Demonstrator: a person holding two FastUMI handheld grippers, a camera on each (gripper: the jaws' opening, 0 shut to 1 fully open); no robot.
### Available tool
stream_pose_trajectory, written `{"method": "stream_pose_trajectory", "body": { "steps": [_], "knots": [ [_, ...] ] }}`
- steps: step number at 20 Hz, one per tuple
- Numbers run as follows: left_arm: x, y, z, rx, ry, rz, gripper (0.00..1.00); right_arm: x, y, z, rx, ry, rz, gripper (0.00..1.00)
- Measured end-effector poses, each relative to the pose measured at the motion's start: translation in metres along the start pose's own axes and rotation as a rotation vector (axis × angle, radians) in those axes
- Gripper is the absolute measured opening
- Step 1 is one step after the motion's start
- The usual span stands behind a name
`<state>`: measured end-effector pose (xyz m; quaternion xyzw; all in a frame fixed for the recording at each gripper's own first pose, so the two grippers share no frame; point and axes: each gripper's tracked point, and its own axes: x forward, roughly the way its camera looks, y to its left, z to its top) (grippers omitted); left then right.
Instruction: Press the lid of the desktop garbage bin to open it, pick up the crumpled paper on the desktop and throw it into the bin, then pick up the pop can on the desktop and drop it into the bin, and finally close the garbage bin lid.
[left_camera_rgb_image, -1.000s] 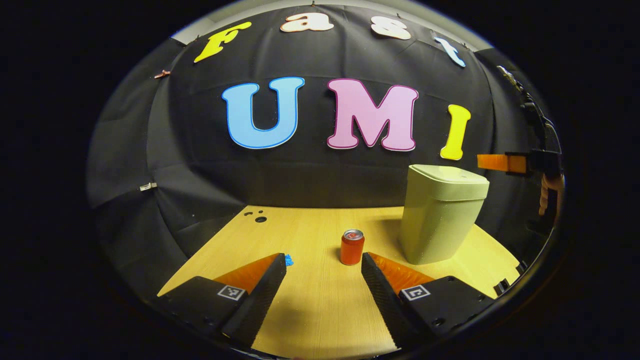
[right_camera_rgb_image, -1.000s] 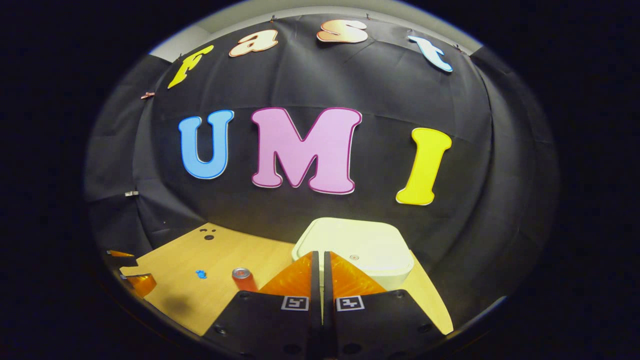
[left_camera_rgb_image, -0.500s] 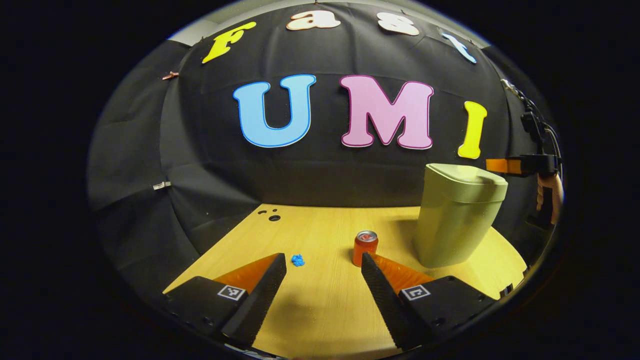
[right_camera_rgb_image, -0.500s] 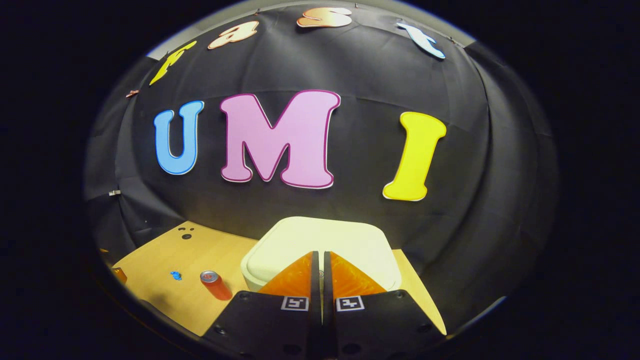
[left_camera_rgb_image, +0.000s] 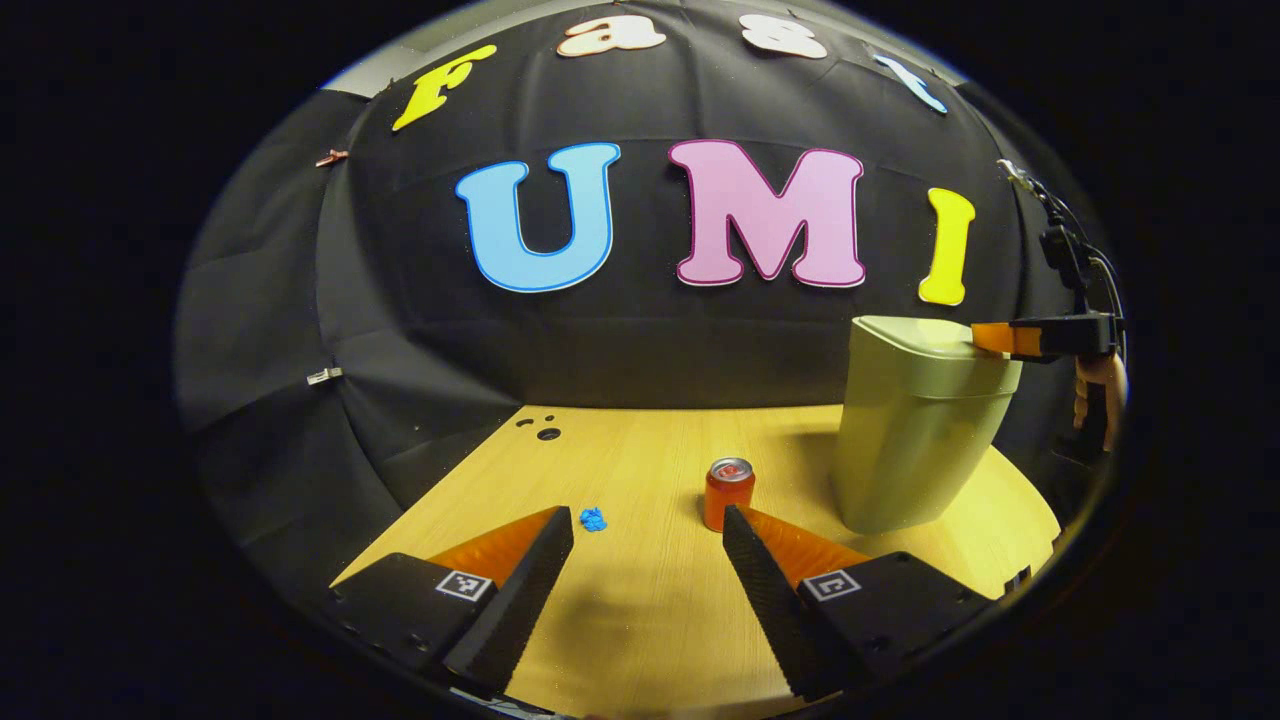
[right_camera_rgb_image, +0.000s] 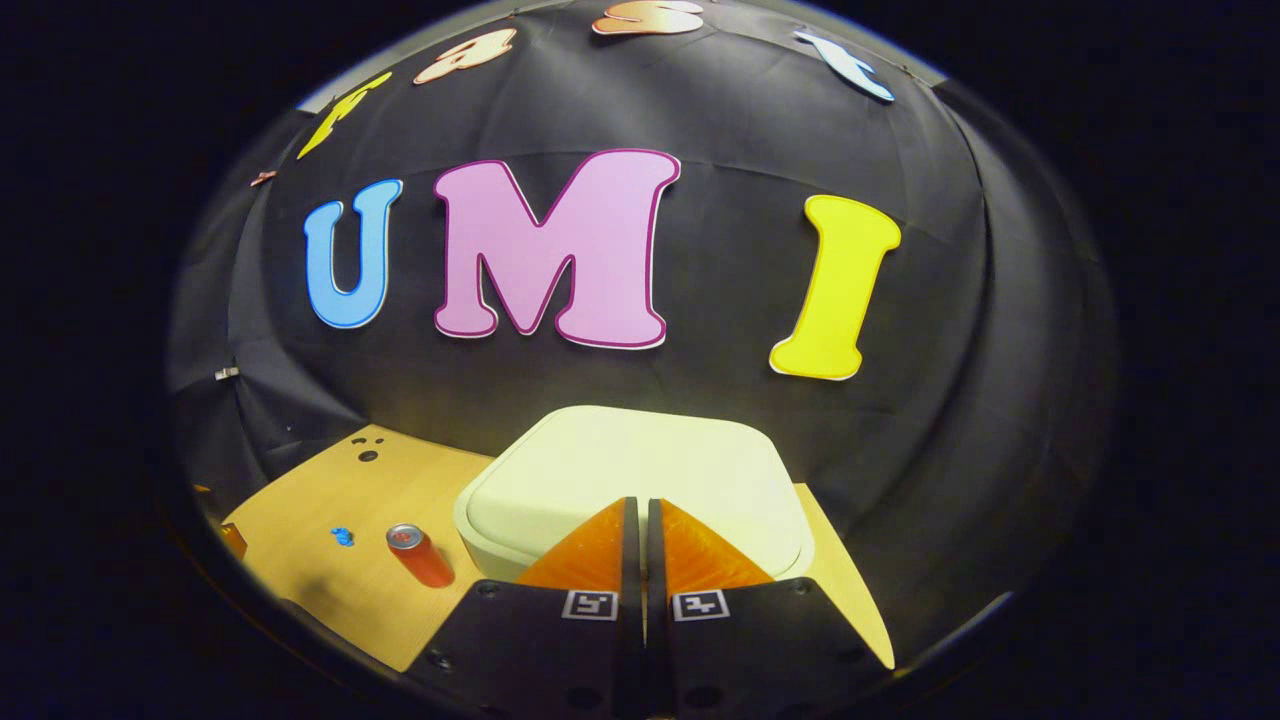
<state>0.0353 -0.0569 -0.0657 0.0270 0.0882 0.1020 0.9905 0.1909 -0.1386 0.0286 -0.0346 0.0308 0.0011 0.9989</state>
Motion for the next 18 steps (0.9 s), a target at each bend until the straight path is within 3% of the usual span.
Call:
{"method": "stream_pose_trajectory", "body": {
  "steps": [11, 15, 18],
  "knots": [
    [0.025, 0.013, 0.000, -0.009, 0.020, -0.073, 0.98, 0.002, 0.000, 0.001, -0.029, -0.004, -0.066, 0.05],
    [0.028, 0.028, 0.002, -0.047, 0.001, -0.089, 0.98, -0.001, 0.001, 0.008, -0.147, -0.020, -0.089, 0.05],
    [0.025, 0.046, 0.003, -0.052, -0.017, -0.086, 0.98, -0.005, 0.004, 0.013, -0.092, -0.010, -0.093, 0.05]
  ]
}}
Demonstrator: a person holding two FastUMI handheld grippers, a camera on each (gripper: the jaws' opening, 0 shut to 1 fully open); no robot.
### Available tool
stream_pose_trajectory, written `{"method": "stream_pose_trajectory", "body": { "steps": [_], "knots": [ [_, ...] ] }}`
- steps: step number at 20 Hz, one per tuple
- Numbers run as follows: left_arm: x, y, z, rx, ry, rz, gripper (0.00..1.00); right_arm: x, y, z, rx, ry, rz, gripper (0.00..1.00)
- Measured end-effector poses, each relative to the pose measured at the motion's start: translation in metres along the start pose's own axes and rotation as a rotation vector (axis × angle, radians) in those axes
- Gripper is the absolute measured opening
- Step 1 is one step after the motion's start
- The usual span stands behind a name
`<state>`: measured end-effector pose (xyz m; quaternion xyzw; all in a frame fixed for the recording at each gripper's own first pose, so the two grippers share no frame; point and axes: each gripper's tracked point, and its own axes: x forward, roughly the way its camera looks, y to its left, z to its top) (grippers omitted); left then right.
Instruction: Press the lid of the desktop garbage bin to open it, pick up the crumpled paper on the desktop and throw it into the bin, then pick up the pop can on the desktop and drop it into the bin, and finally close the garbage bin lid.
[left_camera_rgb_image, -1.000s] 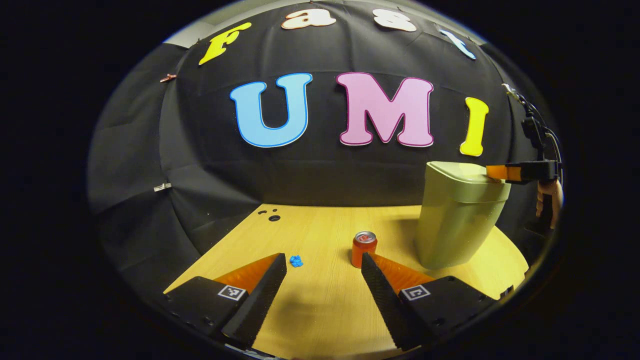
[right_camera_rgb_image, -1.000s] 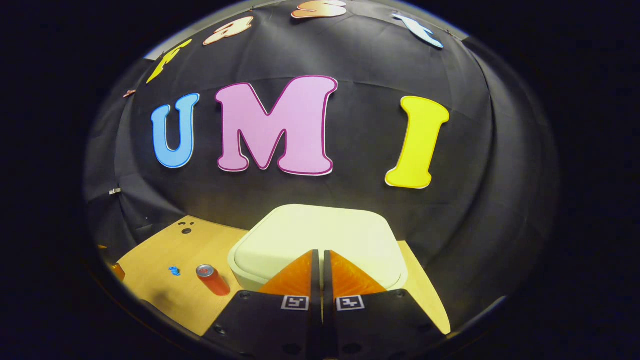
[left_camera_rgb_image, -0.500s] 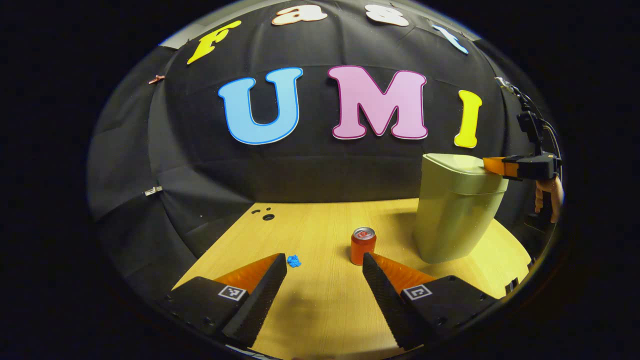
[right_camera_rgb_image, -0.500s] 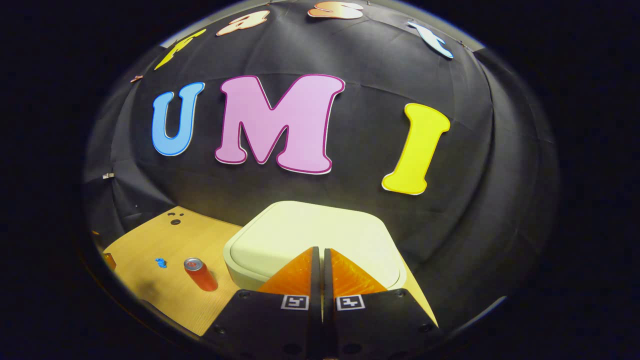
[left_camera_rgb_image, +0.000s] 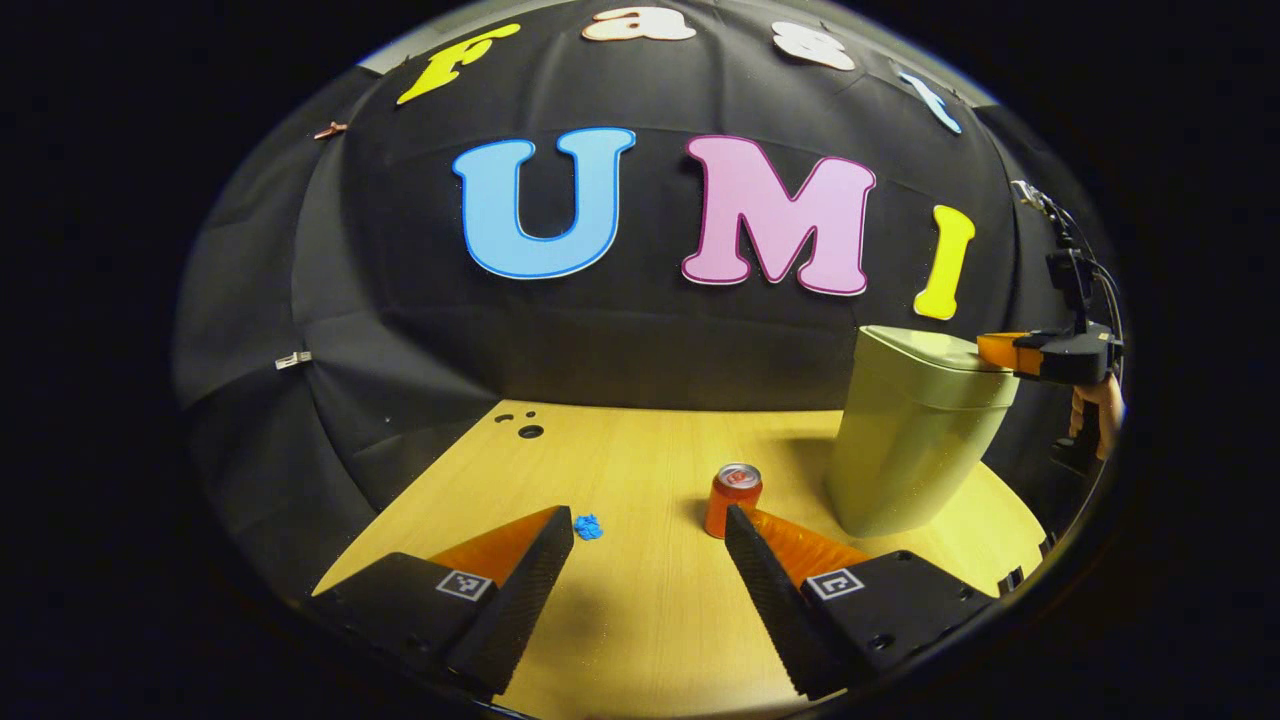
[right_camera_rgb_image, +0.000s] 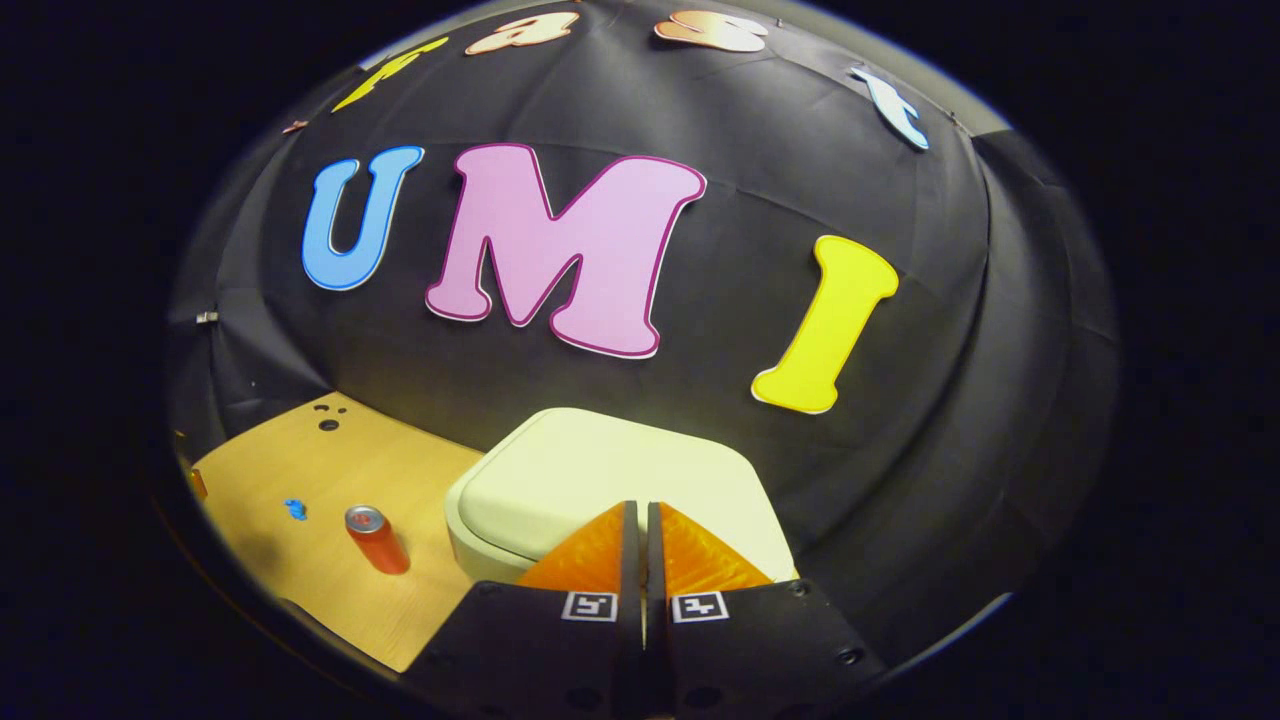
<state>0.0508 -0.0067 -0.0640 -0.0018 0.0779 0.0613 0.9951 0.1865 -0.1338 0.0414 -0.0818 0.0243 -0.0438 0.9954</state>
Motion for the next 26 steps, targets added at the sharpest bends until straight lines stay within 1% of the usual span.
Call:
{"method": "stream_pose_trajectory", "body": {
  "steps": [4, 9, 13, 18, 22, 26],
  "knots": [
    [-0.001, 0.027, -0.006, -0.006, -0.008, 0.008, 0.98, -0.021, -0.005, 0.029, 0.081, -0.063, -0.045, 0.05],
    [0.002, 0.051, -0.020, -0.022, 0.003, 0.010, 0.98, -0.054, -0.012, 0.027, 0.138, -0.055, -0.085, 0.05],
    [0.010, 0.063, -0.026, -0.010, 0.004, 0.000, 0.98, -0.084, -0.010, 0.012, 0.121, -0.031, -0.101, 0.05],
    [0.028, 0.068, -0.032, 0.013, 0.016, -0.033, 0.98, -0.116, 0.001, -0.014, 0.145, 0.015, -0.103, 0.05],
    [0.044, 0.069, -0.048, 0.018, 0.054, -0.055, 0.98, -0.138, 0.011, -0.046, 0.181, 0.099, -0.083, 0.05],
    [0.062, 0.076, -0.064, 0.015, 0.089, -0.056, 0.98, -0.159, 0.015, -0.070, 0.199, 0.144, -0.099, 0.05]
  ]
}}
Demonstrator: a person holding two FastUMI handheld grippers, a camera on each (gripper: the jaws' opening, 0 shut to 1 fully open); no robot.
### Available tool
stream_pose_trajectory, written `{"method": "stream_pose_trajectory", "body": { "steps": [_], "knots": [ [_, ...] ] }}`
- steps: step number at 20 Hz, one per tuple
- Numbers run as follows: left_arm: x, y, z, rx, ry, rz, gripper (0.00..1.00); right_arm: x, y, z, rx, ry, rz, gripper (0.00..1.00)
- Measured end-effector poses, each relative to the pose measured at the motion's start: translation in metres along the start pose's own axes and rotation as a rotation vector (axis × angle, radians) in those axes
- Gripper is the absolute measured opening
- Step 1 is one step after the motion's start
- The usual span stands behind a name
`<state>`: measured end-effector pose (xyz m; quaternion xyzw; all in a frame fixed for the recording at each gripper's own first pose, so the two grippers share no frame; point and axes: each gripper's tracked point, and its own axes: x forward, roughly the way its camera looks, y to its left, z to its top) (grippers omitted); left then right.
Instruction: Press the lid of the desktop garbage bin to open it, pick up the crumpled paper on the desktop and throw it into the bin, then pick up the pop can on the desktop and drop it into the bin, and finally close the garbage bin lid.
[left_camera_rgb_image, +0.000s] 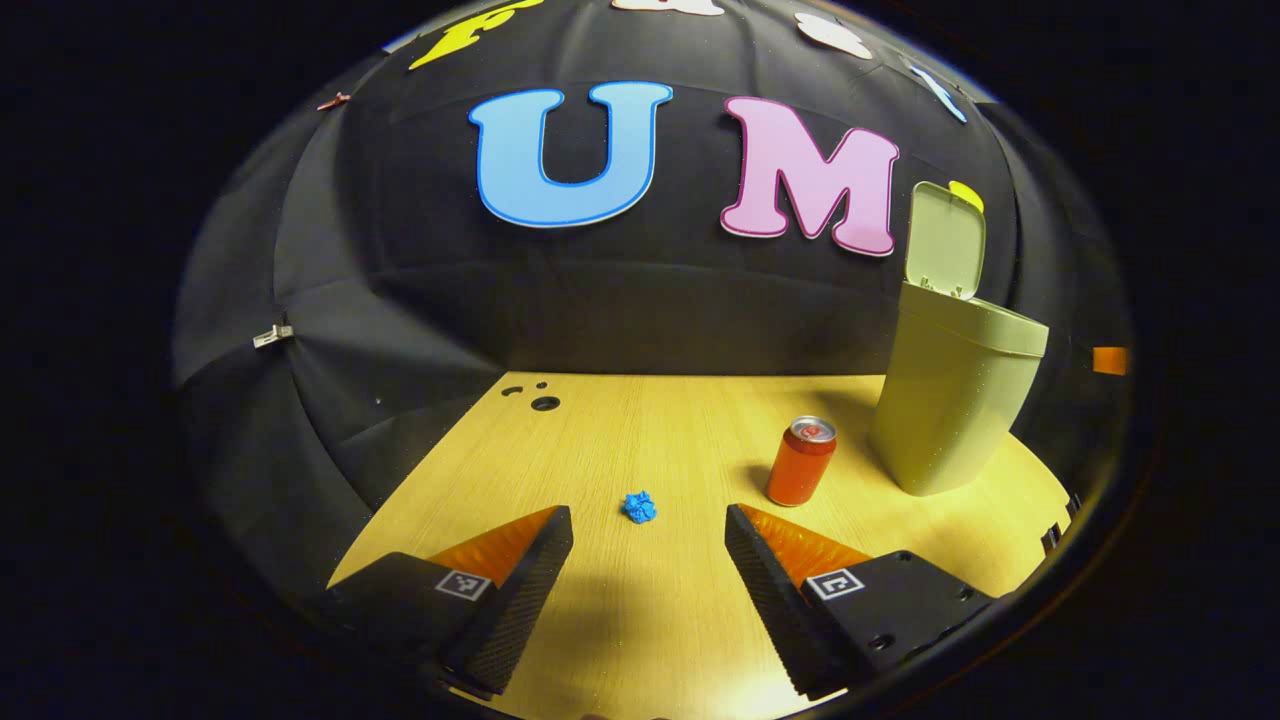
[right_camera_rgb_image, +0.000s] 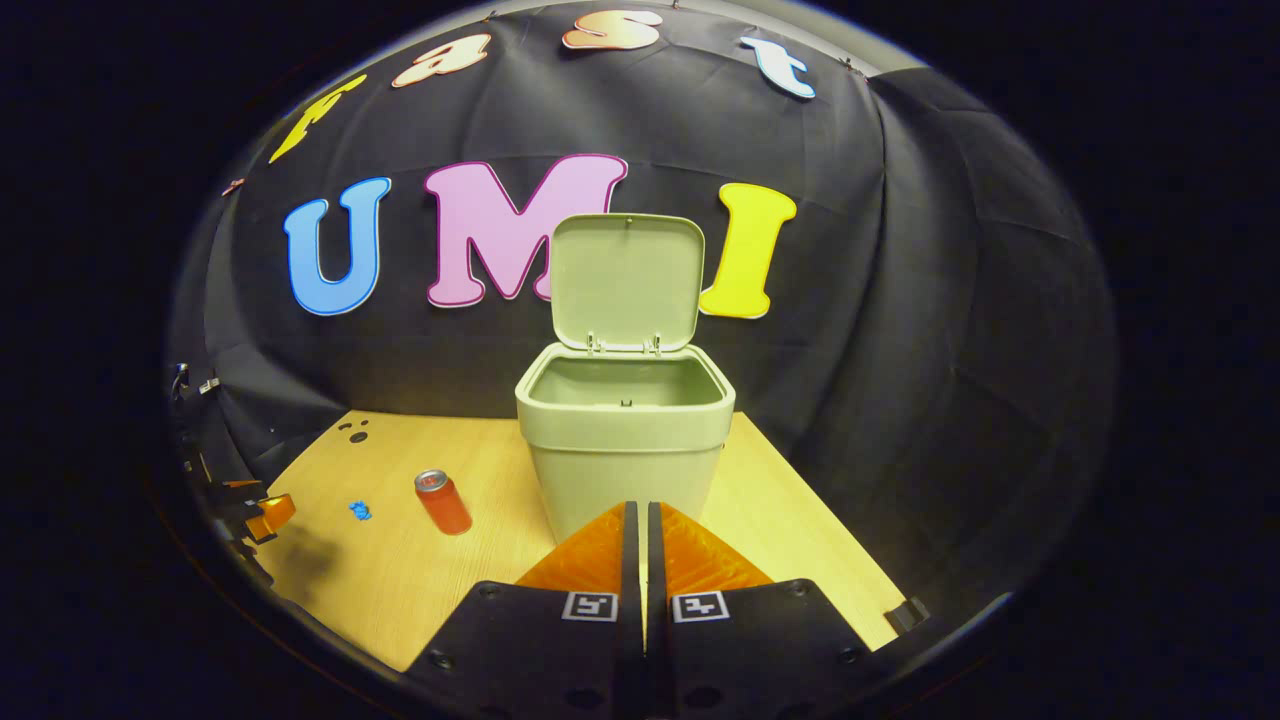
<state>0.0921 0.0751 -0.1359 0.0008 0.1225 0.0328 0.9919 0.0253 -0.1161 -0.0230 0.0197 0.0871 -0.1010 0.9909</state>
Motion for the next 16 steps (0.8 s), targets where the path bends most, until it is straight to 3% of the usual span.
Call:
{"method": "stream_pose_trajectory", "body": {
  "steps": [2, 3, 12, 16],
  "knots": [
    [0.015, 0.002, -0.004, -0.008, 0.016, -0.002, 0.98, -0.008, -0.002, -0.014, 0.014, 0.030, -0.010, 0.09],
    [0.022, 0.003, -0.007, -0.007, 0.028, -0.007, 0.98, -0.012, -0.003, -0.021, 0.021, 0.046, -0.016, 0.05],
    [0.100, -0.010, -0.013, 0.053, 0.076, -0.024, 0.99, -0.044, -0.016, -0.067, 0.103, 0.174, -0.088, 0.06],
    [0.132, -0.014, -0.026, 0.079, 0.120, -0.024, 0.98, -0.047, -0.015, -0.085, 0.109, 0.226, -0.091, 0.22]
  ]
}}
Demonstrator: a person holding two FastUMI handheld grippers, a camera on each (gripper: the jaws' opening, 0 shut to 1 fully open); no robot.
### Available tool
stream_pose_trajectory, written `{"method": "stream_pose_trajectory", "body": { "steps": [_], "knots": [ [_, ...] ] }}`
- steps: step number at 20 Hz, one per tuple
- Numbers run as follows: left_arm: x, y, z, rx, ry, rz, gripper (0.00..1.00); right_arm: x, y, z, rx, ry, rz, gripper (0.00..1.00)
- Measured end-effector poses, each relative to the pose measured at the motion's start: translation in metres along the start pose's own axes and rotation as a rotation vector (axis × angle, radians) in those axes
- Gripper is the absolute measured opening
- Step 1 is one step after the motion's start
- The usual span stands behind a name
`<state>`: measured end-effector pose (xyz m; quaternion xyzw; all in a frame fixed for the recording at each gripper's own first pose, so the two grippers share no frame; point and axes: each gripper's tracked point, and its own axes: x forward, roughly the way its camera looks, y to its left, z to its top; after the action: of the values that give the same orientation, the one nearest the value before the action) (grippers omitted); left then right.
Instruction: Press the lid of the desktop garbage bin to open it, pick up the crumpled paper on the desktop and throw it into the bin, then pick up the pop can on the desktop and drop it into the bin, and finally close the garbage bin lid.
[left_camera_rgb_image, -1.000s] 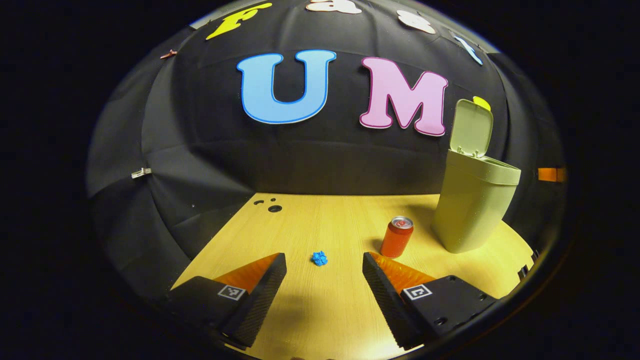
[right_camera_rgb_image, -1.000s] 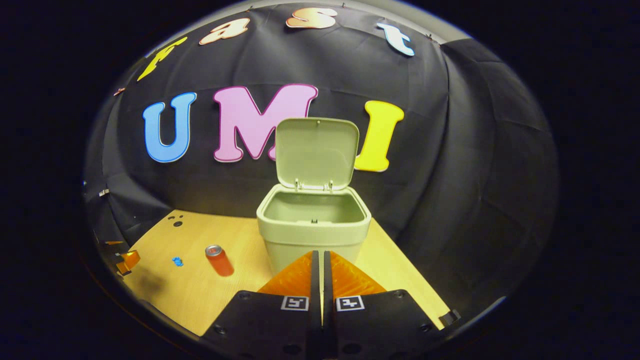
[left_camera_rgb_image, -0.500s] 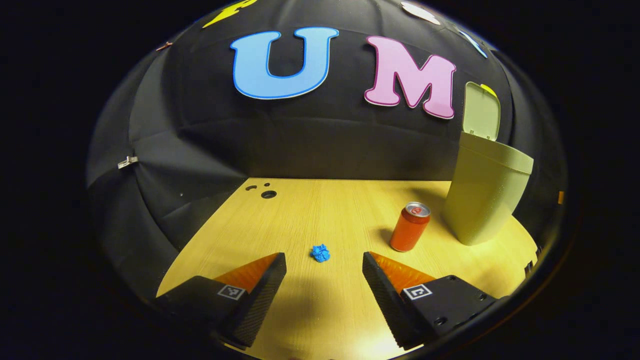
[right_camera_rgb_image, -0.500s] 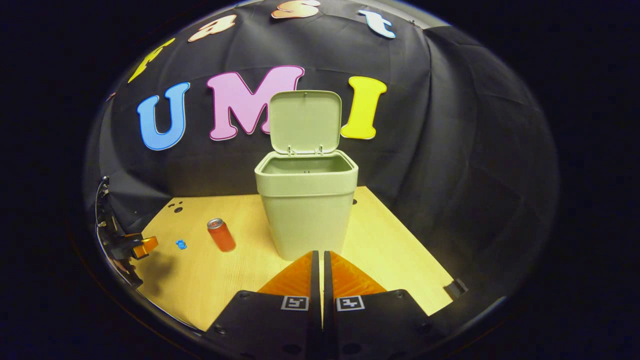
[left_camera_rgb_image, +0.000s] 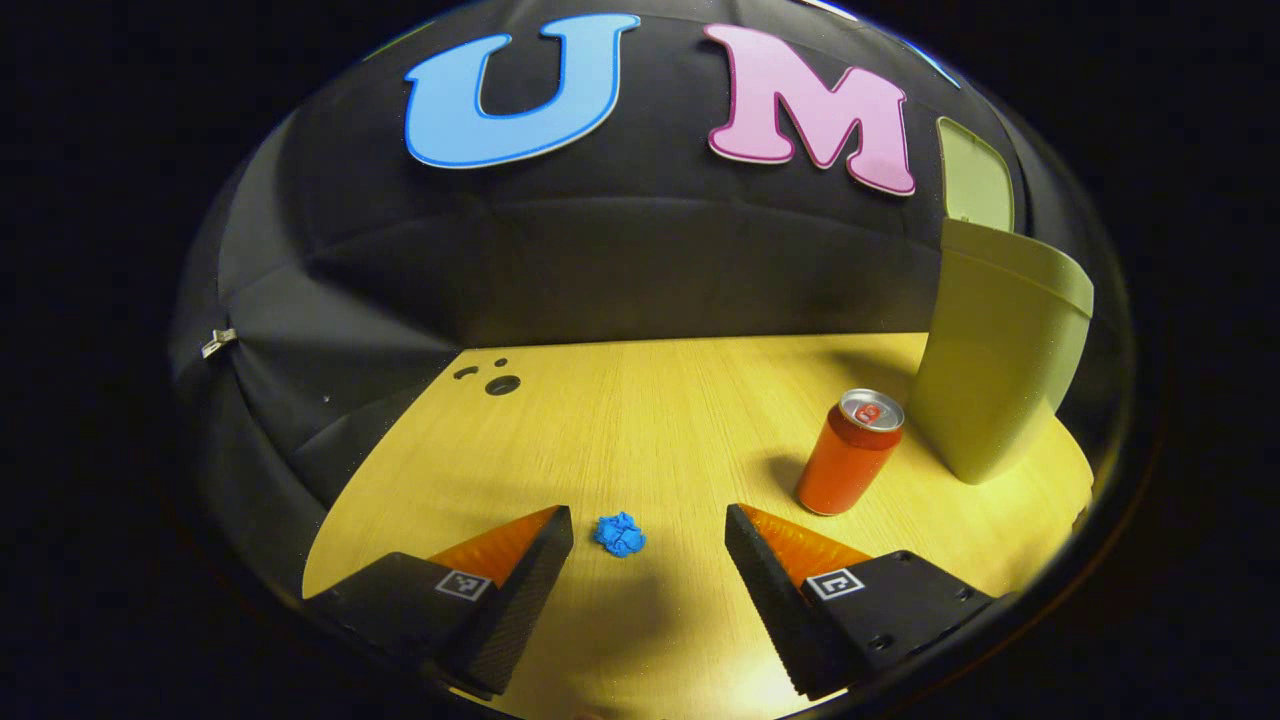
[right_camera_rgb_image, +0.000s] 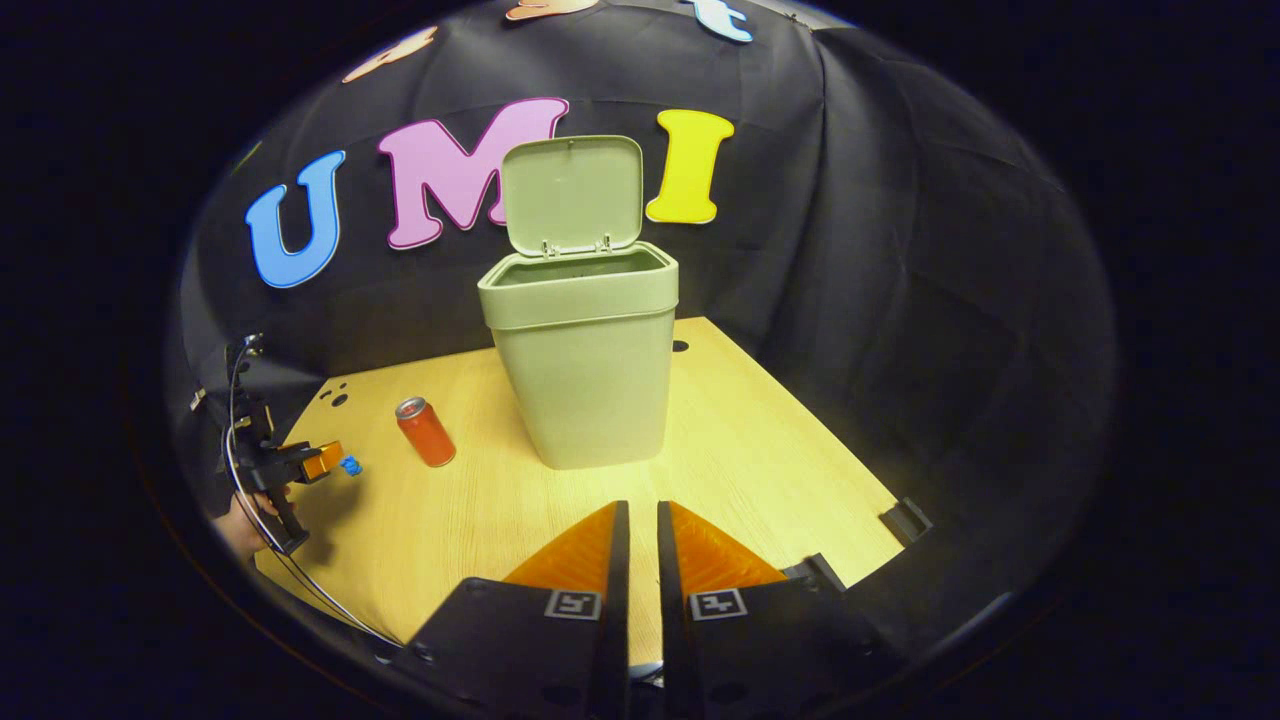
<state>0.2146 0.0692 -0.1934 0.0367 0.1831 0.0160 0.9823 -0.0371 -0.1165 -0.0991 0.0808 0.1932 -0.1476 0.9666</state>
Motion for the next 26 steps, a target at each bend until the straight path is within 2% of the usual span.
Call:
{"method": "stream_pose_trajectory", "body": {
  "steps": [2, 3, 4, 5, 6, 7, 17, 18, 21, 26],
  "knots": [
    [0.014, 0.003, -0.007, 0.015, 0.023, 0.011, 0.98, 0.000, 0.005, -0.007, 0.030, 0.024, 0.013, 0.39],
    [0.024, 0.005, -0.009, 0.024, 0.035, 0.017, 0.98, 0.000, 0.008, -0.010, 0.038, 0.031, 0.017, 0.64],
    [0.032, 0.007, -0.011, 0.035, 0.050, 0.024, 0.98, 0.000, 0.009, -0.015, 0.041, 0.045, 0.024, 0.71],
    [0.039, 0.009, -0.015, 0.045, 0.063, 0.029, 0.98, -0.001, 0.011, -0.021, 0.038, 0.065, 0.031, 0.83],
    [0.045, 0.009, -0.018, 0.050, 0.072, 0.026, 0.98, 0.000, 0.011, -0.026, 0.033, 0.083, 0.035, 0.88],
    [0.049, 0.008, -0.021, 0.053, 0.083, 0.023, 0.98, 0.001, 0.008, -0.029, 0.030, 0.093, 0.031, 0.98],
    [0.069, 0.010, -0.055, -0.027, 0.166, 0.024, 0.96, 0.009, 0.007, -0.050, 0.069, 0.177, 0.026, 0.99],
    [0.070, 0.011, -0.058, -0.049, 0.166, 0.011, 0.99, 0.008, 0.009, -0.051, 0.065, 0.179, 0.028, 0.99],
    [0.074, 0.016, -0.055, -0.058, 0.140, 0.026, 0.82, 0.006, 0.011, -0.052, 0.045, 0.182, 0.028, 0.99],
    [0.080, 0.011, -0.054, -0.050, 0.127, 0.011, 0.66, -0.001, 0.013, -0.067, 0.037, 0.209, 0.023, 0.99]
  ]
}}
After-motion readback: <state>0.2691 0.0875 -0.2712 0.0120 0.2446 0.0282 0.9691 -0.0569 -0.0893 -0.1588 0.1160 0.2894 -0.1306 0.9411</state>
